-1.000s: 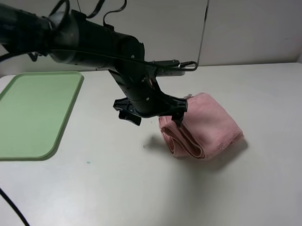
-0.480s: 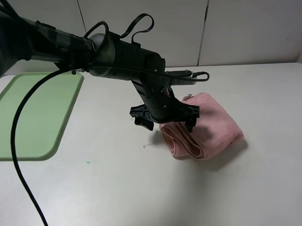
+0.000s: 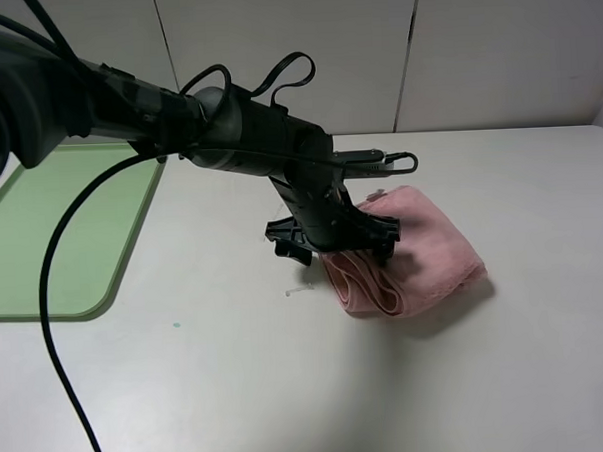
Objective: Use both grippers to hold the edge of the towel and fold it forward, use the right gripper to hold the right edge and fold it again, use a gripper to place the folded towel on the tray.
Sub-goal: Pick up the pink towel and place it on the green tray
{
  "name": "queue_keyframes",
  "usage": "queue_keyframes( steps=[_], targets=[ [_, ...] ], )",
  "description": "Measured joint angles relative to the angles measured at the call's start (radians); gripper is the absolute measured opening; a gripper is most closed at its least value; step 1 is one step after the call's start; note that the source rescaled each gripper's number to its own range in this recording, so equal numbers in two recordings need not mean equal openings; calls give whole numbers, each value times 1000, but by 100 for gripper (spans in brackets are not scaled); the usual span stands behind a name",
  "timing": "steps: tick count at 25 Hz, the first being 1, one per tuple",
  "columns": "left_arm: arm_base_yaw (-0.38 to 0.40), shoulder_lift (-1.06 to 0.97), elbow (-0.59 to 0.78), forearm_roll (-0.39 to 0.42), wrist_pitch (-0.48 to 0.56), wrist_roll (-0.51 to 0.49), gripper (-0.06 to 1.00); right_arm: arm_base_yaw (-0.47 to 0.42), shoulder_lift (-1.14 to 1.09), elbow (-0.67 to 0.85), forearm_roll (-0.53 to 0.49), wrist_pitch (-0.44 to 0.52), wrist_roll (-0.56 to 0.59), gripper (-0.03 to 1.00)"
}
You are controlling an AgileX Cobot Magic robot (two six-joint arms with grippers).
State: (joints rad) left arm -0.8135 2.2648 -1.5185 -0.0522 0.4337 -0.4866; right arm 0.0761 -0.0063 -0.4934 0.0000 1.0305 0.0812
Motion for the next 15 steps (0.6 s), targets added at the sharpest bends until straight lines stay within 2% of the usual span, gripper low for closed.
queue_keyframes(
  steps=[4,7,10,15],
  targets=[
    [0,7,0,0,-34,0,100,0,0,0,0,0,0,100],
    [-2,11,-2,2,-45,1,95,0,0,0,0,0,0,100],
    [-2,13,-4,2,-52,1,81,0,0,0,0,0,0,100],
    [-3,20,-4,-11,-66,1,47,0,0,0,0,0,0,100]
  ],
)
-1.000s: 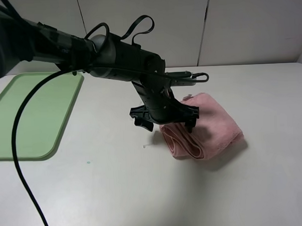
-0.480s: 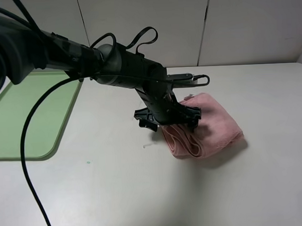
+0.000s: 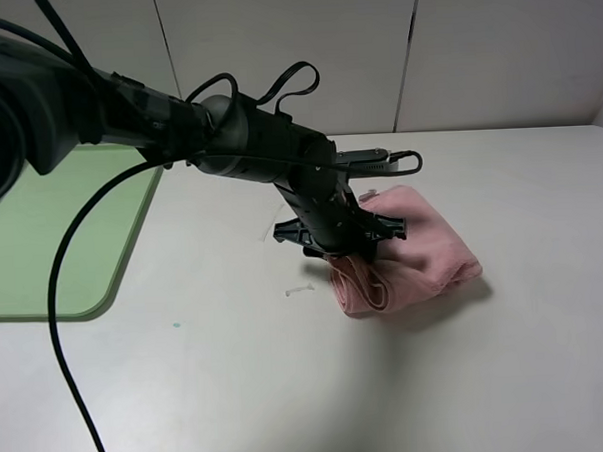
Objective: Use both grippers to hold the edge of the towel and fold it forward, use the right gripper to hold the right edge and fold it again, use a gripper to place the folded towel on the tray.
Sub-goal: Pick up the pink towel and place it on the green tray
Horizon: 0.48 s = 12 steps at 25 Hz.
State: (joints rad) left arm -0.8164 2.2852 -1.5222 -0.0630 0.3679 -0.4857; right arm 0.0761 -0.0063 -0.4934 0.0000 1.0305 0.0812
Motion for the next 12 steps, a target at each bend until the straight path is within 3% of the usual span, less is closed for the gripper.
queue_keyframes(
  steps=[4,6,12],
  targets=[
    [-1,0,0,0,-2,0,23,0,0,0,0,0,0,100],
    [-1,0,0,0,-2,0,15,0,0,0,0,0,0,100],
    [-1,0,-1,0,0,0,15,0,0,0,0,0,0,100]
  ],
)
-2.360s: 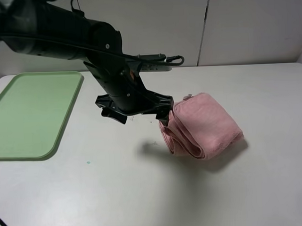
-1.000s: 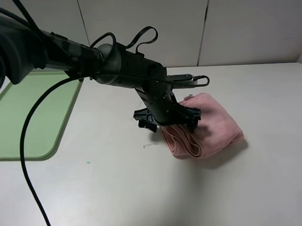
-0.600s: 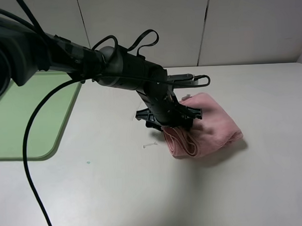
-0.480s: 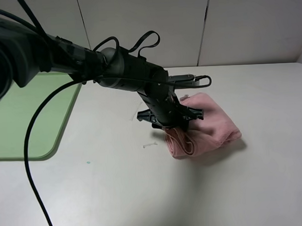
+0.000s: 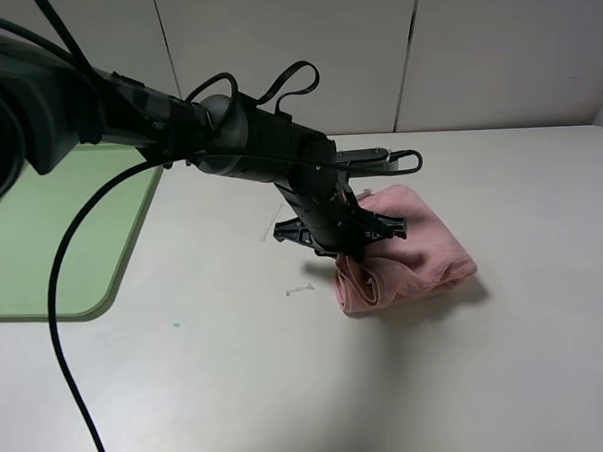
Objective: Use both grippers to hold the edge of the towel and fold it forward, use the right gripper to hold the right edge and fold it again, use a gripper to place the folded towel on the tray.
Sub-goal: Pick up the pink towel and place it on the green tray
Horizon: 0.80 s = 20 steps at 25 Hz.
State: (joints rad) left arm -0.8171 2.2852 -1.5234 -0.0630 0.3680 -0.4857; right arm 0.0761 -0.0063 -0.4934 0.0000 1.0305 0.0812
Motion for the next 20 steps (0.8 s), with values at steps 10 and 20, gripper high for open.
queue_keyframes(
  steps=[10,20],
  targets=[
    [25,-57,-1,11,149,12,15,0,0,0,0,0,0,100],
    [54,-189,1,93,316,34,15,0,0,0,7,0,0,100]
  ],
)
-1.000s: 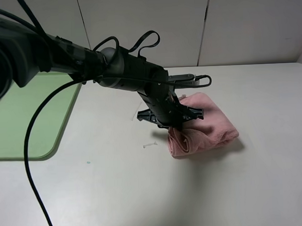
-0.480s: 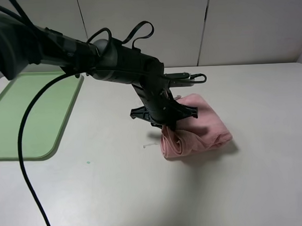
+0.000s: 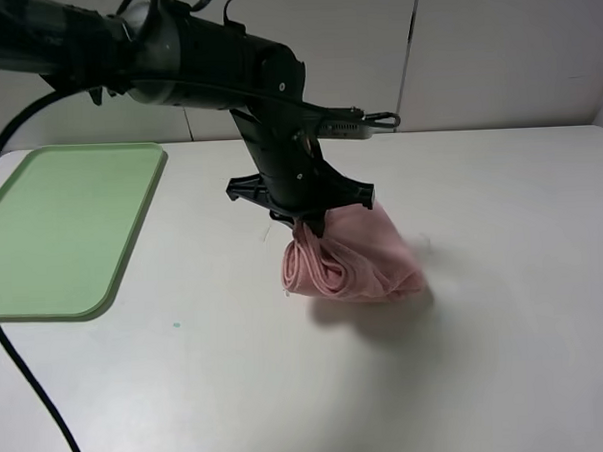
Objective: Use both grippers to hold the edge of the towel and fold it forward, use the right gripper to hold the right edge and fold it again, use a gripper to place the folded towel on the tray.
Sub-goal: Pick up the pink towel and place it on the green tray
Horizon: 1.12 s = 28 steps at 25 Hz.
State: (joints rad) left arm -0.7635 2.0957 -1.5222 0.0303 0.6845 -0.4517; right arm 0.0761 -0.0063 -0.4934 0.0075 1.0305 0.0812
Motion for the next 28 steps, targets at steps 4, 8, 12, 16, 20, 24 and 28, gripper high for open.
queue_keyframes(
  steps=[4,8,12,16,20,24,28],
  targets=[
    [29,-40,0,1,47,33,15,0,0,0,0,0,0,100],
    [61,-73,5,4,83,76,15,0,0,0,0,0,0,100],
    [100,-122,31,1,100,93,15,0,0,0,0,0,0,100],
    [147,-182,80,1,103,106,15,0,0,0,0,0,0,100],
    [207,-244,141,0,106,131,15,0,0,0,0,0,0,100],
    [277,-298,193,0,107,152,15,0,0,0,0,0,0,100],
    [349,-331,212,0,115,178,15,0,0,0,0,0,0,100]
  ],
)
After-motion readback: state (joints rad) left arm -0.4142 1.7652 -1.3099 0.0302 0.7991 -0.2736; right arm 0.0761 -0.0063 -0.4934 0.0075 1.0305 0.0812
